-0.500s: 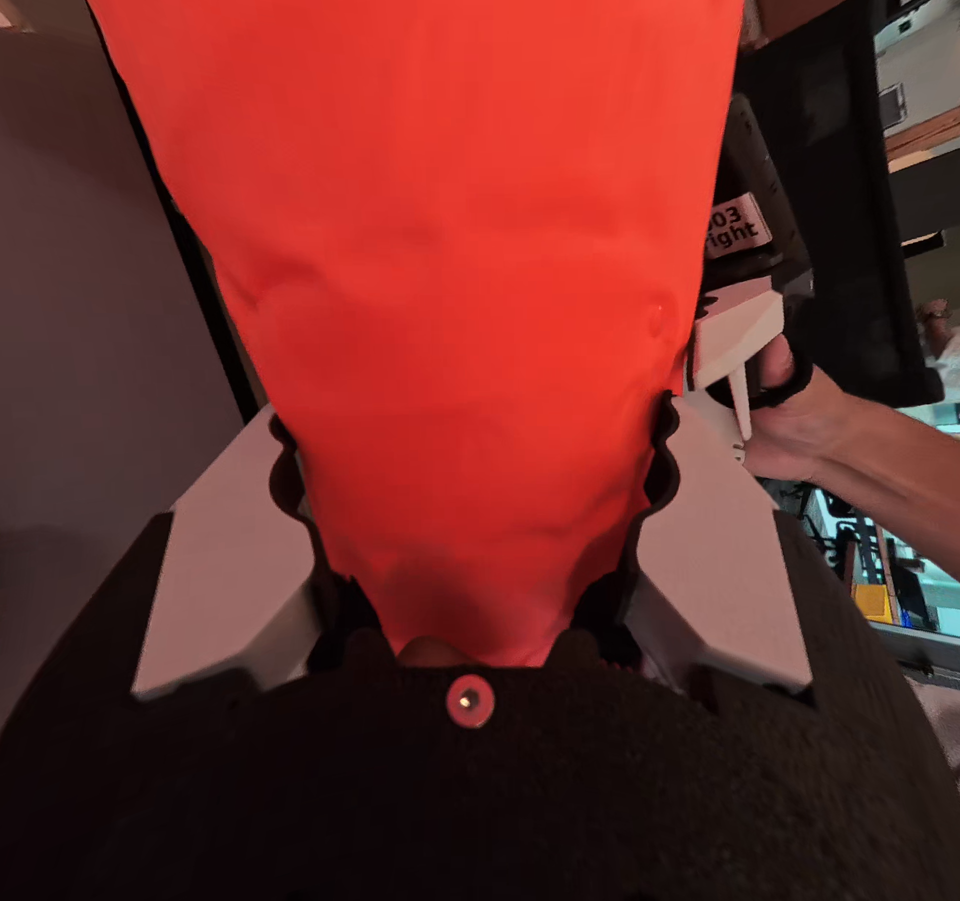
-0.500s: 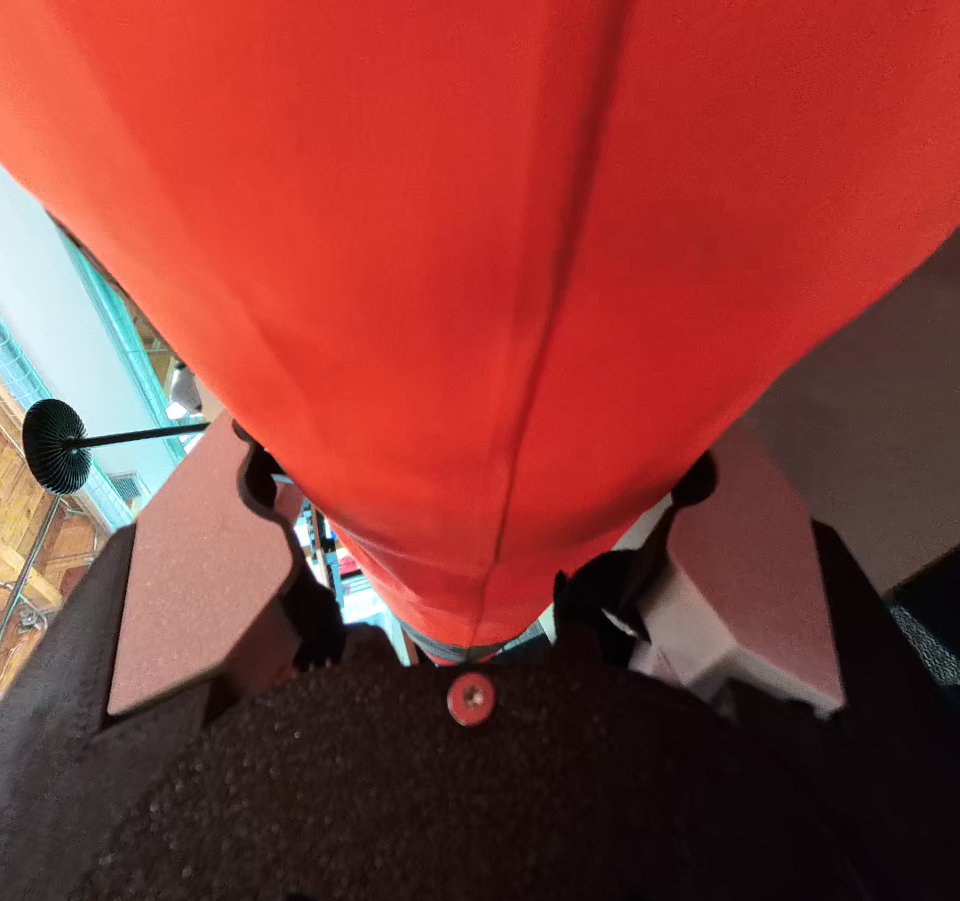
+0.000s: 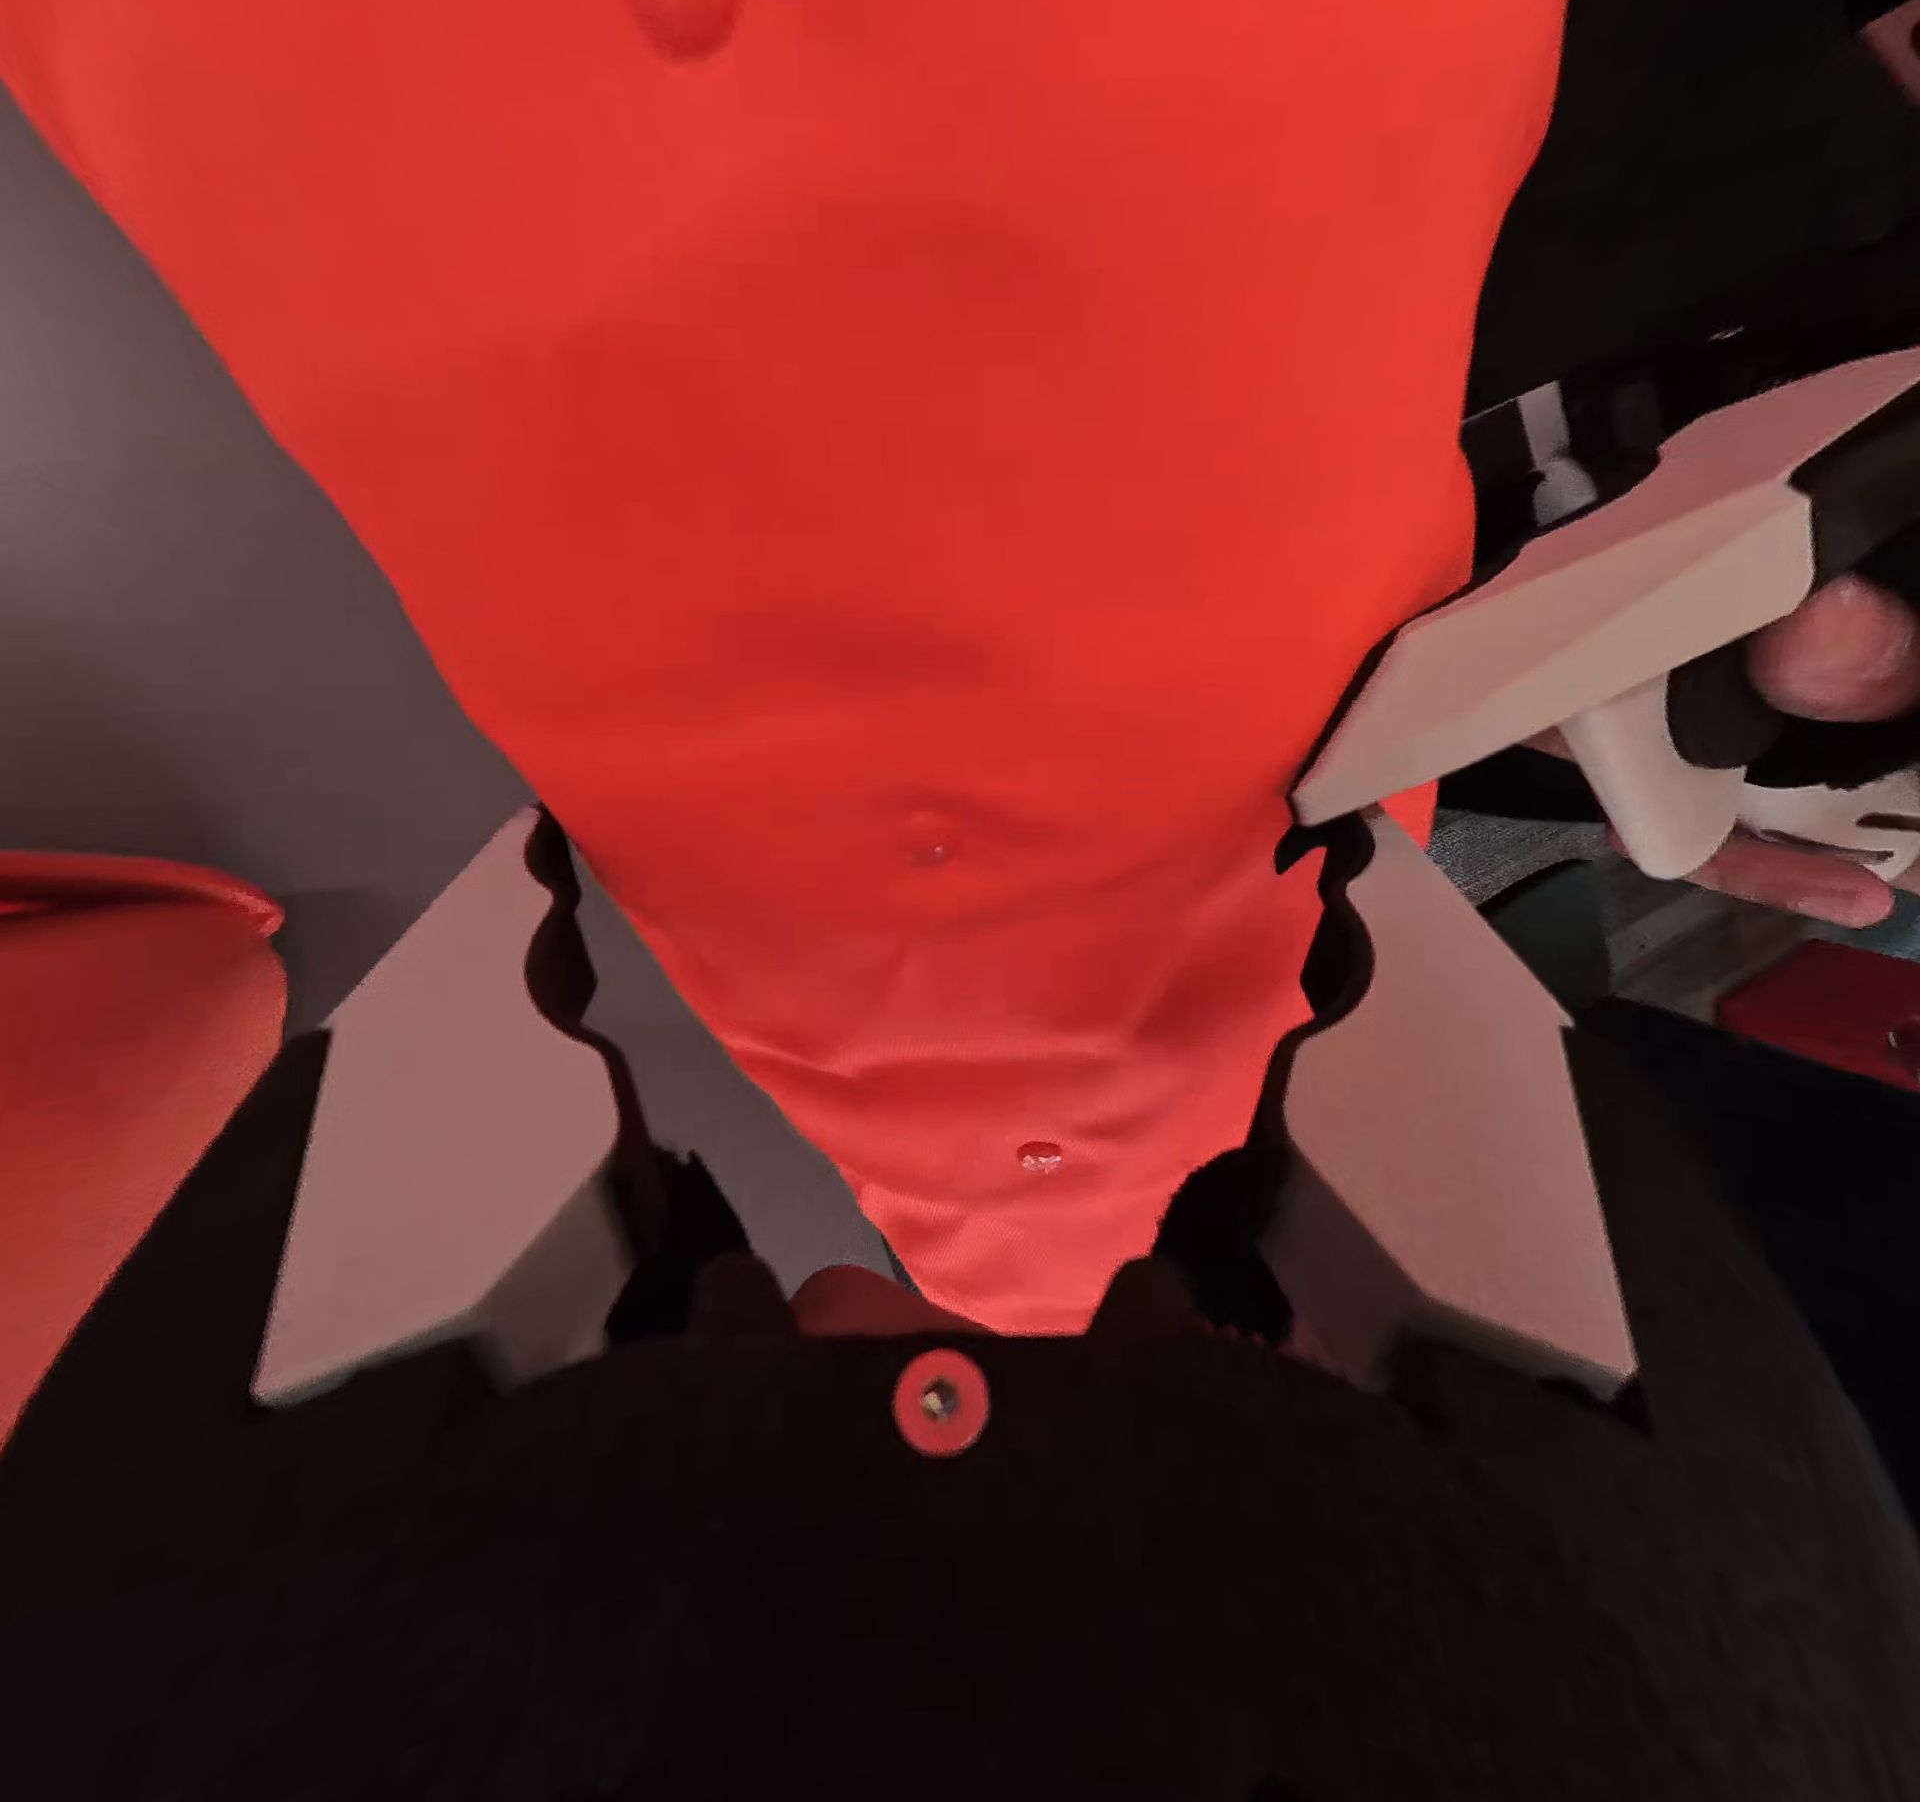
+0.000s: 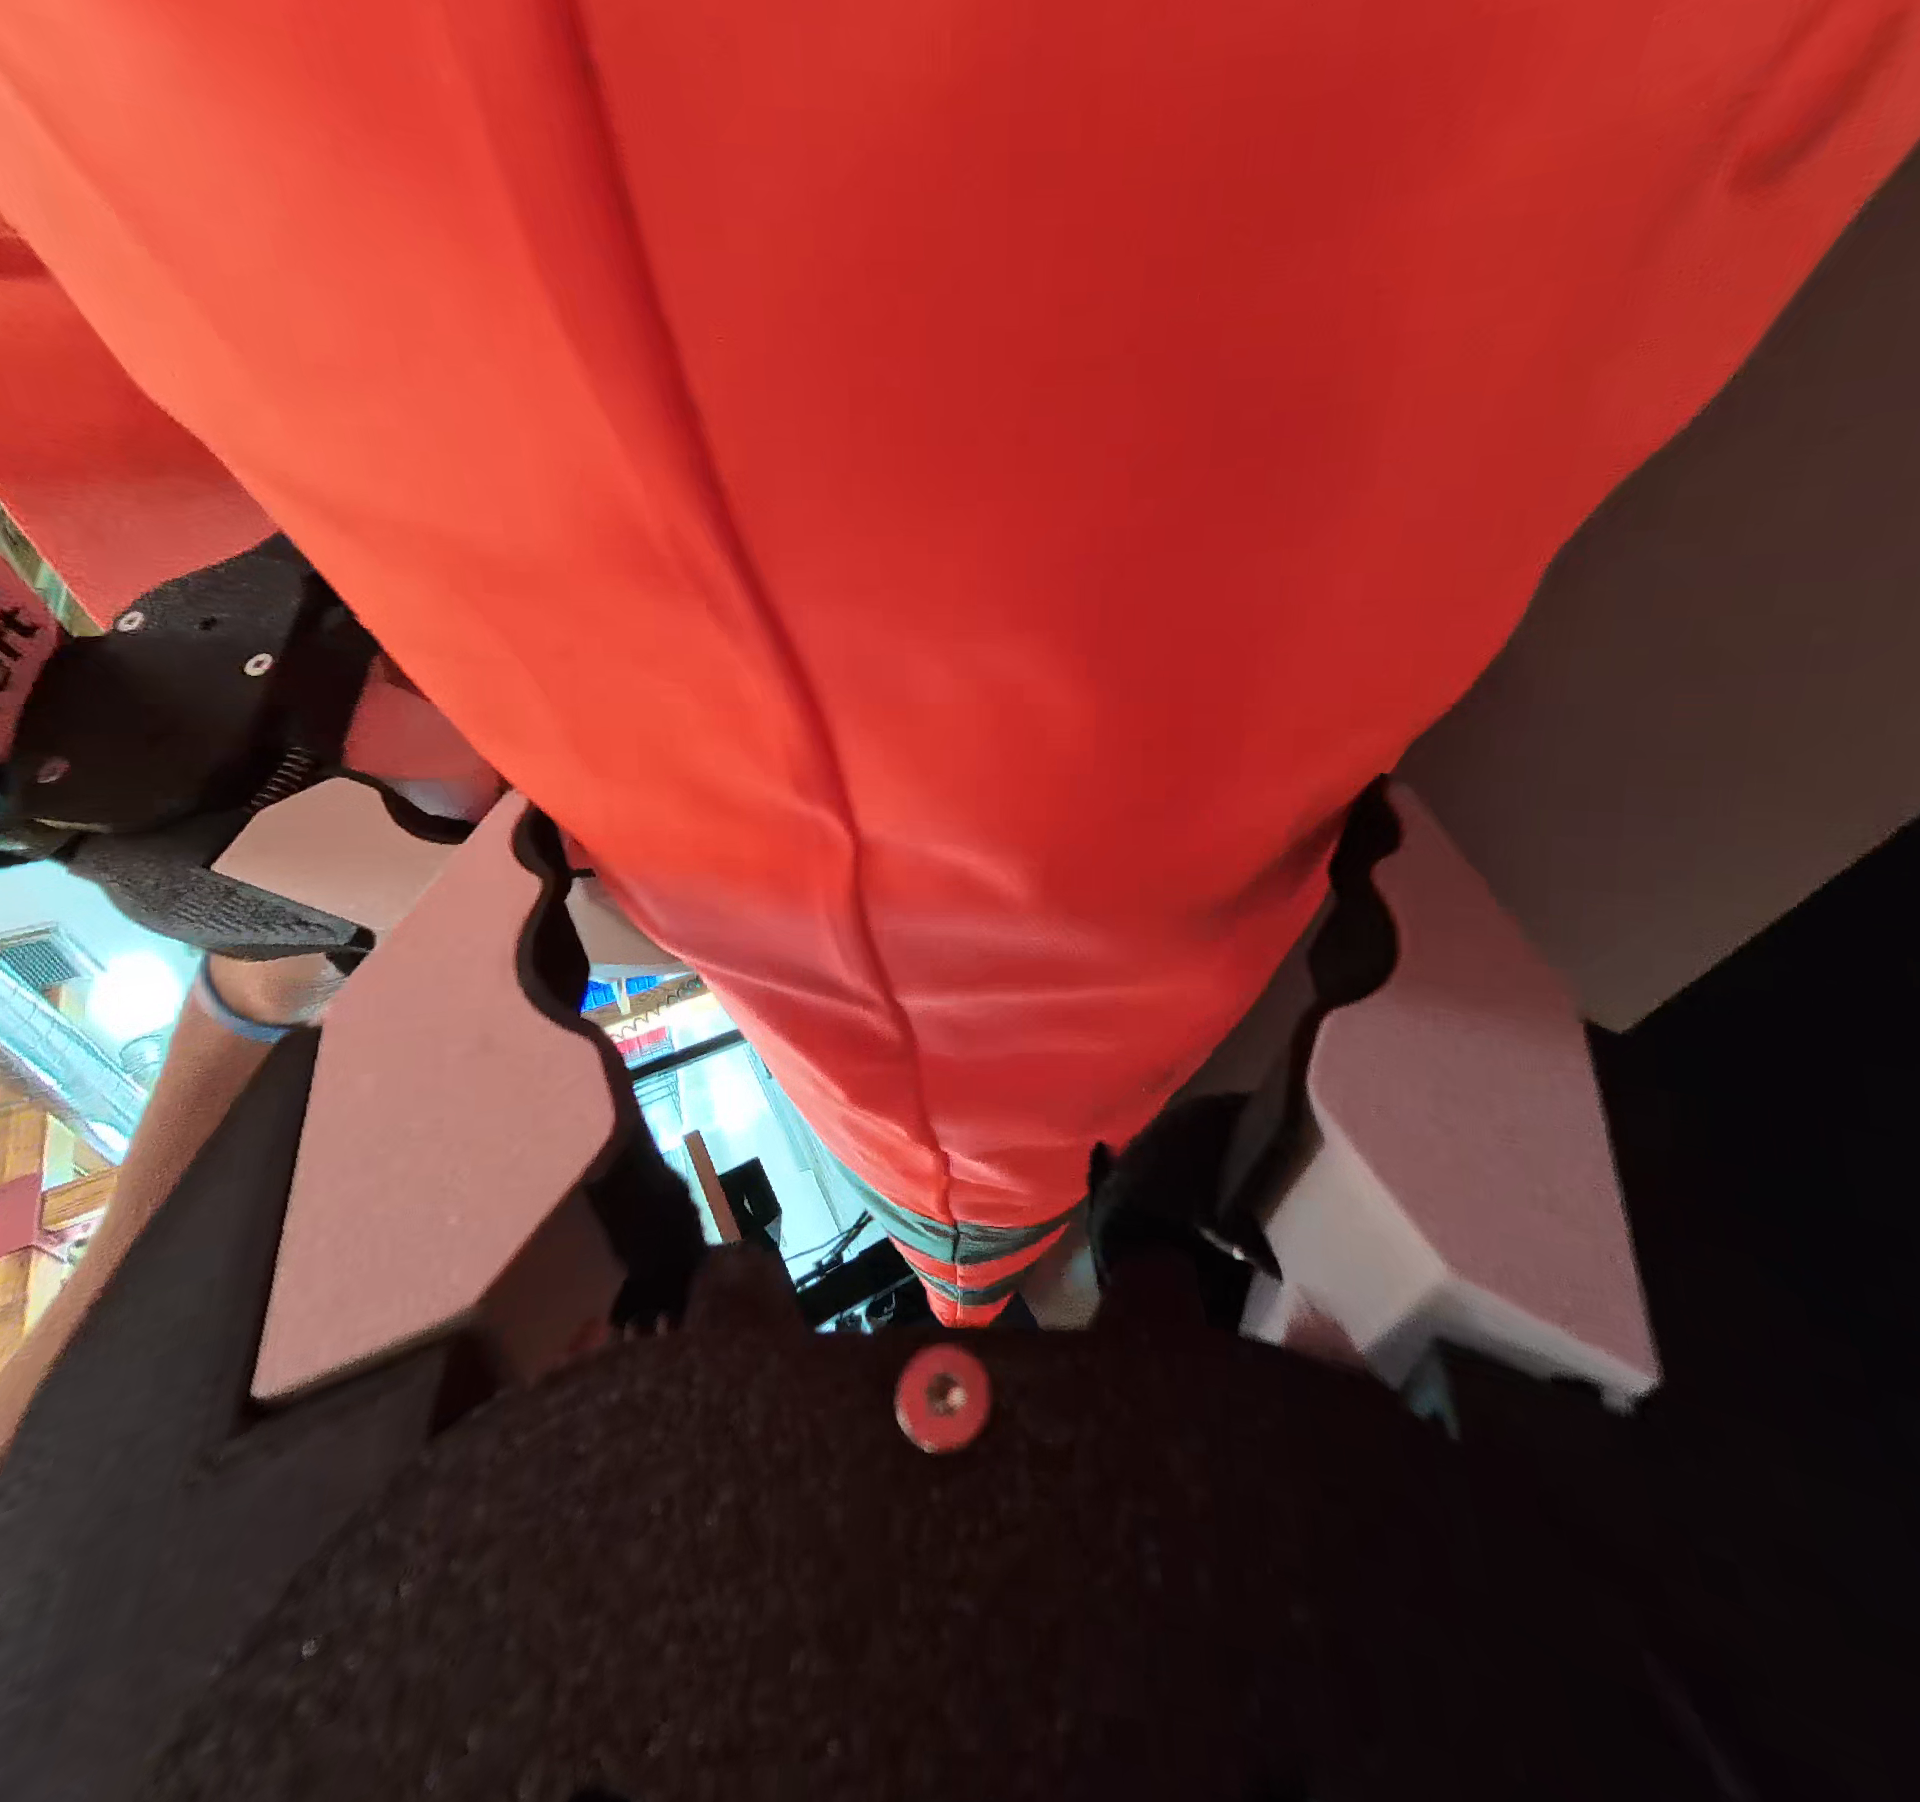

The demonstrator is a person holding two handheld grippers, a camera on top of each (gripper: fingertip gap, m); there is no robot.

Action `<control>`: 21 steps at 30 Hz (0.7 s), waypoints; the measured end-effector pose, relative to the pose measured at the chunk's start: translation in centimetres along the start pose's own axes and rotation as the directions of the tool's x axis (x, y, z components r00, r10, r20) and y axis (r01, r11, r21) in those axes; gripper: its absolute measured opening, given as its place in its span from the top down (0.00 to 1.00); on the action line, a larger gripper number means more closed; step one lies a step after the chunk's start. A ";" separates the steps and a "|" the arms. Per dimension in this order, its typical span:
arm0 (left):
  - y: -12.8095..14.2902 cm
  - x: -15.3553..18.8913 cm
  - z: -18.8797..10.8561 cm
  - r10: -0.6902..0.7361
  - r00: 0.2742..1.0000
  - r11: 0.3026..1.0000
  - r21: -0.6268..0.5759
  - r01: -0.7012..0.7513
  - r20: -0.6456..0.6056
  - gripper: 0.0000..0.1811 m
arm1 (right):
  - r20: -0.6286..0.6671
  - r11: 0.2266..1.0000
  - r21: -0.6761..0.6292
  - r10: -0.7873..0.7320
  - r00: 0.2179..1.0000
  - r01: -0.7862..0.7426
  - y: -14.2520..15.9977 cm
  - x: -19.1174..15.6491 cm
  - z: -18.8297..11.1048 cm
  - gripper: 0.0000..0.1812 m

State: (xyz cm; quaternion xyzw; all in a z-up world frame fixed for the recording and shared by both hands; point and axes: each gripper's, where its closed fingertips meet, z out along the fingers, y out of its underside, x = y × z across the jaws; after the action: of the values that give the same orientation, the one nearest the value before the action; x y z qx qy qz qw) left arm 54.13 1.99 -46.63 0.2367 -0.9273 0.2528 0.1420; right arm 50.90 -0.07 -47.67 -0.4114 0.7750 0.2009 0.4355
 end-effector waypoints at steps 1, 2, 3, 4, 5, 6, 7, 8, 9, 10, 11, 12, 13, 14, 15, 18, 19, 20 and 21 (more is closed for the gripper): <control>0.0 -0.1 -0.1 0.002 1.000 1.000 -0.008 -0.002 0.009 0.22 | 0.004 1.000 -0.001 -0.003 1.000 0.003 0.0 0.0 0.0 0.21; 0.0 -0.1 -0.3 0.010 1.000 1.000 -0.009 -0.010 0.024 0.23 | 0.010 1.000 -0.008 -0.005 1.000 0.005 0.0 0.1 -0.1 0.21; -0.1 -0.1 -0.8 0.017 0.998 1.000 -0.006 -0.017 0.056 0.23 | 0.025 1.000 -0.010 -0.003 1.000 0.003 0.1 0.1 -0.3 0.22; -0.1 -0.1 -1.5 0.021 0.995 1.000 0.008 -0.022 0.098 0.24 | 0.045 1.000 -0.012 0.001 0.999 0.000 0.1 0.1 -0.7 0.24; -0.3 0.0 -2.6 0.020 0.989 0.999 0.035 -0.025 0.145 0.28 | 0.066 1.000 -0.024 0.011 0.998 -0.009 0.3 0.2 -1.3 0.27; -0.3 0.0 -4.1 0.013 0.979 0.997 0.073 -0.029 0.204 0.32 | 0.089 0.999 -0.031 0.021 0.996 -0.018 0.5 0.3 -2.1 0.32; -0.4 0.3 -5.7 -0.001 0.967 0.993 0.113 -0.029 0.256 0.34 | 0.118 0.999 -0.028 0.024 0.993 -0.021 0.6 0.2 -3.1 0.36; -0.3 0.8 -7.4 -0.022 0.955 0.989 0.147 -0.023 0.297 0.34 | 0.145 0.999 -0.028 0.021 0.989 -0.017 0.7 -0.1 -4.3 0.38; -0.1 1.6 -8.9 -0.040 0.944 0.984 0.177 -0.020 0.328 0.34 | 0.166 0.999 -0.032 0.003 0.986 0.002 1.0 -0.5 -5.5 0.38; 0.1 2.4 -10.6 -0.056 0.930 0.980 0.200 -0.019 0.363 0.34 | 0.182 0.999 -0.036 -0.032 0.983 0.039 1.3 -1.1 -6.7 0.39; 0.3 3.3 -12.2 -0.074 0.913 0.974 0.224 -0.019 0.400 0.34 | 0.195 0.995 -0.032 -0.087 0.977 0.095 1.7 -2.0 -8.1 0.40; 0.4 4.3 -13.9 -0.093 0.899 0.966 0.258 -0.023 0.428 0.34 | 0.205 0.986 -0.020 -0.159 0.966 0.166 2.1 -3.2 -9.6 0.42; 0.5 5.2 -15.8 -0.116 0.879 0.955 0.296 -0.030 0.462 0.35 | 0.211 0.970 -0.008 -0.237 0.948 0.244 2.6 -4.6 -11.0 0.43; 0.7 6.0 -17.6 -0.141 0.854 0.945 0.325 -0.034 0.501 0.37 | 0.215 0.946 0.004 -0.316 0.924 0.323 3.1 -6.2 -12.4 0.44; 1.0 7.1 -19.3 -0.160 0.837 0.935 0.352 -0.042 0.524 0.37 | 0.215 0.914 0.027 -0.401 0.890 0.405 3.7 -7.8 -13.7 0.45; 2.7 9.8 -23.7 -0.219 0.787 0.911 0.410 -0.047 0.577 0.39 | 0.170 0.762 0.097 -0.647 0.744 0.640 5.3 -12.9 -17.4 0.49; 3.3 10.8 -25.0 -0.245 0.781 0.898 0.439 -0.041 0.575 0.40 | 0.144 0.695 0.123 -0.719 0.680 0.708 5.8 -14.6 -18.4 0.50; 4.0 11.7 -26.3 -0.285 0.769 0.881 0.473 -0.025 0.572 0.43 | 0.117 0.626 0.150 -0.780 0.615 0.766 6.3 -16.2 -19.2 0.50; 4.9 12.7 -27.6 -0.330 0.758 0.861 0.509 -0.003 0.562 0.45 | 0.083 0.552 0.181 -0.833 0.546 0.814 6.7 -17.7 -19.9 0.50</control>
State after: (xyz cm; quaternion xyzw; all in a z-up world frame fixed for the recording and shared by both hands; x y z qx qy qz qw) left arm 44.82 15.87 -20.77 0.4180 -0.8020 0.3663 -0.2188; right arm 40.29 -1.34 -22.32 -0.6825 0.4641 -0.0423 0.5631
